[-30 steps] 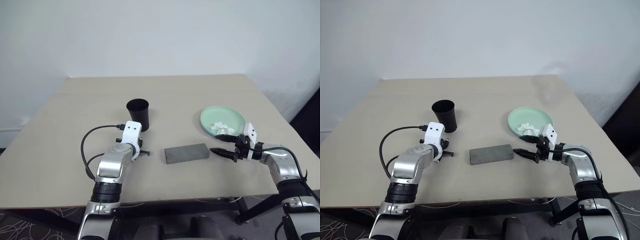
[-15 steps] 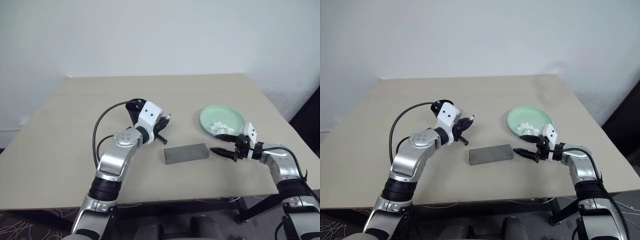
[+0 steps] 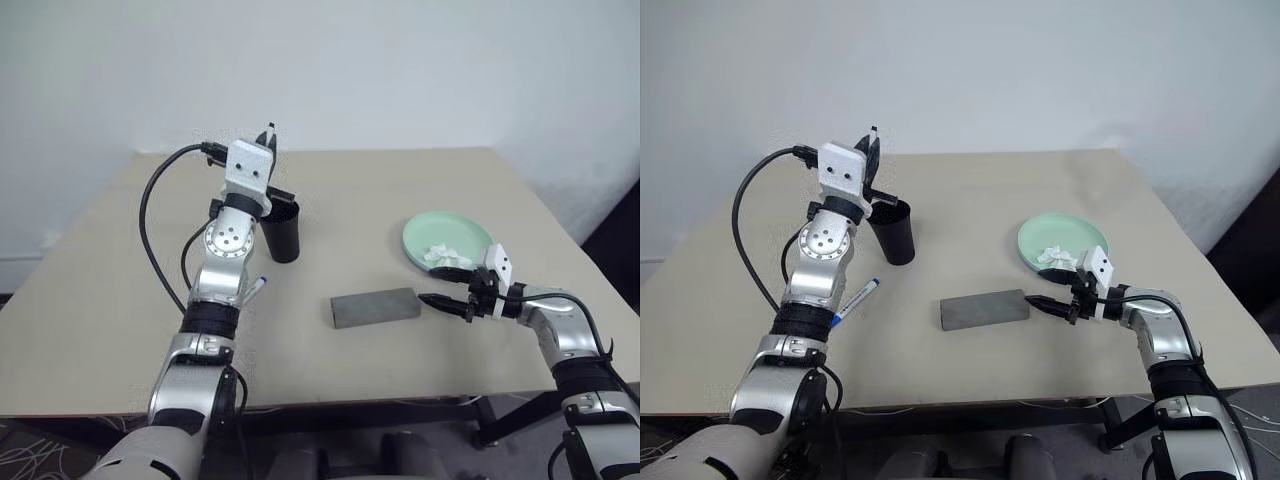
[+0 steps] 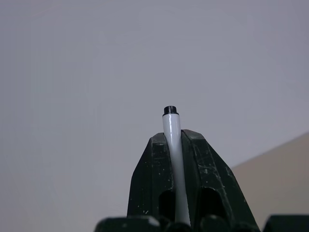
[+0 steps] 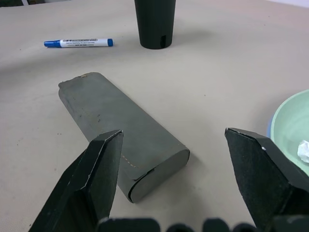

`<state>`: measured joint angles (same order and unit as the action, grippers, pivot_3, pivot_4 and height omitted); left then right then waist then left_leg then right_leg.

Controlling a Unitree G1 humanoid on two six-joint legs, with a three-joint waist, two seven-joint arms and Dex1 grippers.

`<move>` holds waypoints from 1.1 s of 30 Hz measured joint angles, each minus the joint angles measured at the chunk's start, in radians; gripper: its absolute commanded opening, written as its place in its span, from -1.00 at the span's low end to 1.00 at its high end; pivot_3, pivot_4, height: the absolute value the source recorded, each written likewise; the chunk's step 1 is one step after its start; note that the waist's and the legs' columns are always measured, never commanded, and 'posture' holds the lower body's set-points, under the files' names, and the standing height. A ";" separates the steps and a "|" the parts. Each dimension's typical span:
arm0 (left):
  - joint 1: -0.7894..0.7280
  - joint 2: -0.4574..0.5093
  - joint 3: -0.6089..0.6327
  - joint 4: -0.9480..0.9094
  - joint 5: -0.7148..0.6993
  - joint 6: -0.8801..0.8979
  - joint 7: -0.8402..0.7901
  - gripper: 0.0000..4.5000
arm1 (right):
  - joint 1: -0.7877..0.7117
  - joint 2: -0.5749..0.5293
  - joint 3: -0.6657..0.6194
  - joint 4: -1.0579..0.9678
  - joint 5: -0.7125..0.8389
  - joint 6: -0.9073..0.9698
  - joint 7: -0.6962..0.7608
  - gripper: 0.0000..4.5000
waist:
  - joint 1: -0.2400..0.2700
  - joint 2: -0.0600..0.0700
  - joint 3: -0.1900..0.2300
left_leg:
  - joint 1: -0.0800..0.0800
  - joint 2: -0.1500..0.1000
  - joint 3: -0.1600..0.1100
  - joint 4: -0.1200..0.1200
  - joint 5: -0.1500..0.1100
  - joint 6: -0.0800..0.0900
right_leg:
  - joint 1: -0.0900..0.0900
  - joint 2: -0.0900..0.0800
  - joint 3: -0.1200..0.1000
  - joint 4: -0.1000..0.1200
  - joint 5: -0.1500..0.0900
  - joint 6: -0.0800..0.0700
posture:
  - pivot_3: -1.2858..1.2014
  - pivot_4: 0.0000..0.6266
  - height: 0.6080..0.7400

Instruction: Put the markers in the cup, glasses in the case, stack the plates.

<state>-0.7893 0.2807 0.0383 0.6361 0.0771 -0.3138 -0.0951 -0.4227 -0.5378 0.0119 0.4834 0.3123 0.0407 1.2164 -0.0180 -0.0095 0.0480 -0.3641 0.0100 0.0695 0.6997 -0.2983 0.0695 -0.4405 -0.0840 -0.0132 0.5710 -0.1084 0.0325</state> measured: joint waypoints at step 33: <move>-0.172 -0.022 -0.001 0.547 0.012 -0.304 0.029 0.01 | 0.001 -0.027 -0.097 -0.166 0.177 0.297 0.008 0.63 | -0.002 0.000 0.000 | -0.001 0.000 -0.001 0.000 -0.002 -0.001 | -0.001 0.000 -0.002 0.000 0.000 0.001 | 0.03 -1.00 1.00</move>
<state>-0.9616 0.2583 0.0378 1.1831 0.0890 -0.6174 -0.0658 -0.4217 -0.5646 -0.0855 0.3177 0.4888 0.3382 1.2242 -0.0198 -0.0097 0.0480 -0.3656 0.0104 0.0690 0.6996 -0.3004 0.0688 -0.4420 -0.0845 -0.0151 0.5709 -0.1079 0.0333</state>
